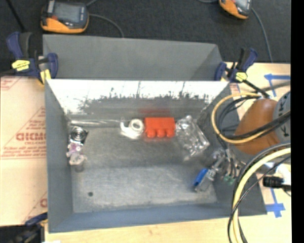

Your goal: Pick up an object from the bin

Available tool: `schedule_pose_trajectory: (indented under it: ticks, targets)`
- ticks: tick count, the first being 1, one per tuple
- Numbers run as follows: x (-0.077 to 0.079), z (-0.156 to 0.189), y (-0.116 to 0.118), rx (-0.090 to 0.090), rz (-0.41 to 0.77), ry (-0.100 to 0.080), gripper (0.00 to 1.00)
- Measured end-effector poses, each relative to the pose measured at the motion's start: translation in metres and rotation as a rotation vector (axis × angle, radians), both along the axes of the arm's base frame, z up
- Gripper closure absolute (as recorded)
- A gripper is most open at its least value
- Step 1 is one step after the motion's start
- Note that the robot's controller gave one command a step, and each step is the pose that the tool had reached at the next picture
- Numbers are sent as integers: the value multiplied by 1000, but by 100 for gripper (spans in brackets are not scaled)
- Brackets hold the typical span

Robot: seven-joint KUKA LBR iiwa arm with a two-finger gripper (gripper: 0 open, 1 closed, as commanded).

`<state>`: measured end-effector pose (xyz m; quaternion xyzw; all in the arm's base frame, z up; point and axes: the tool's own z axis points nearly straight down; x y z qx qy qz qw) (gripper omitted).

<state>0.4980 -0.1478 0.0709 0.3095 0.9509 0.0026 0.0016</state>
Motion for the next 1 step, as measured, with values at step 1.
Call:
schedule_pose_trajectory:
  ticks: [1]
  targets:
    - [1, 1, -1, -3, 3, -2, 100]
